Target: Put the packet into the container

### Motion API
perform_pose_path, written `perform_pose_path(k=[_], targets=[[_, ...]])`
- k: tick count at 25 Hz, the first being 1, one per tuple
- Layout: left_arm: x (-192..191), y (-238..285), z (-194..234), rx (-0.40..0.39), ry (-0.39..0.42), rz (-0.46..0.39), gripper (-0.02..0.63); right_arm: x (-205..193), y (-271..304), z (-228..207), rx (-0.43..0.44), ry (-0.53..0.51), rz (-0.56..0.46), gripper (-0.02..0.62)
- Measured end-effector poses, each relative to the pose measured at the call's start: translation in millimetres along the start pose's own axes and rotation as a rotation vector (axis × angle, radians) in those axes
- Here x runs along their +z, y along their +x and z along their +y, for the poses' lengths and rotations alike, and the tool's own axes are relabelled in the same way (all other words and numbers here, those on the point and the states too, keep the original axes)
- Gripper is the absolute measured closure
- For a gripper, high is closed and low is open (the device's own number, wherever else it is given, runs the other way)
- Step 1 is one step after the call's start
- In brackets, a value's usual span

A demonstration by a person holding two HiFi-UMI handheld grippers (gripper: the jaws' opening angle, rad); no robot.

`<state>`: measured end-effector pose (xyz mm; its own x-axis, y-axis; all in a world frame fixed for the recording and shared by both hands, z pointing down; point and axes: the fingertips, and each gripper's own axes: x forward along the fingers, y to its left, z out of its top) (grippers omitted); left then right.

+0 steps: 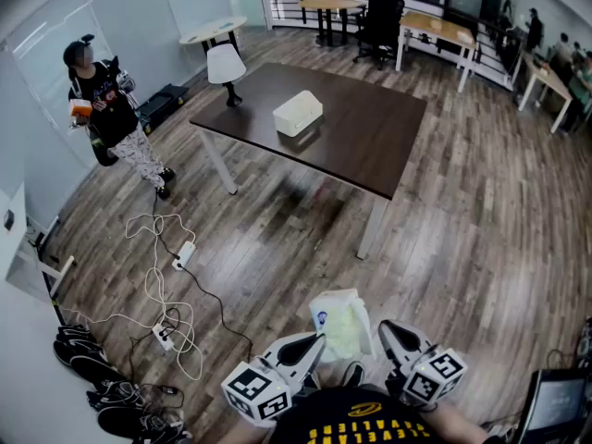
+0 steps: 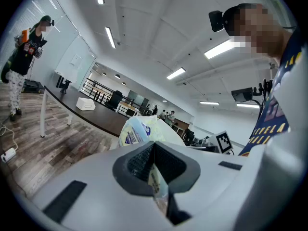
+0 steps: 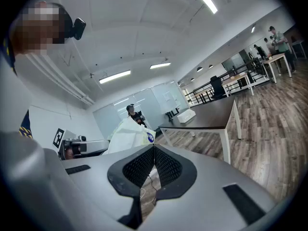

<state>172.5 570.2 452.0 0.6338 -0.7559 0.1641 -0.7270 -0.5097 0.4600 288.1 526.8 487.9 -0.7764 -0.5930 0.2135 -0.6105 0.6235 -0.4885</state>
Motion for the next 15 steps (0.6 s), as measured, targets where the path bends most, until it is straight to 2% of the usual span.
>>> perform_pose_path(k=[8,12,15], targets=[[1.2,4.6,0.0,0.0,-0.002,0.001,0.607,-0.2,0.4,-3.5,0.004,-0.002,0.008,0.581],[1.3,11.5,-0.5,0.002,-0.003,-0.001,0.606,14.4,-2.7,-10.2,0.021,0.04,-0.065,0.58],[3.4,16.7,-2.2,0.001,-0.005,-0.009,0.606,25.3,-2.9,-15.4,0.092,0.106,-0.105,0.579]])
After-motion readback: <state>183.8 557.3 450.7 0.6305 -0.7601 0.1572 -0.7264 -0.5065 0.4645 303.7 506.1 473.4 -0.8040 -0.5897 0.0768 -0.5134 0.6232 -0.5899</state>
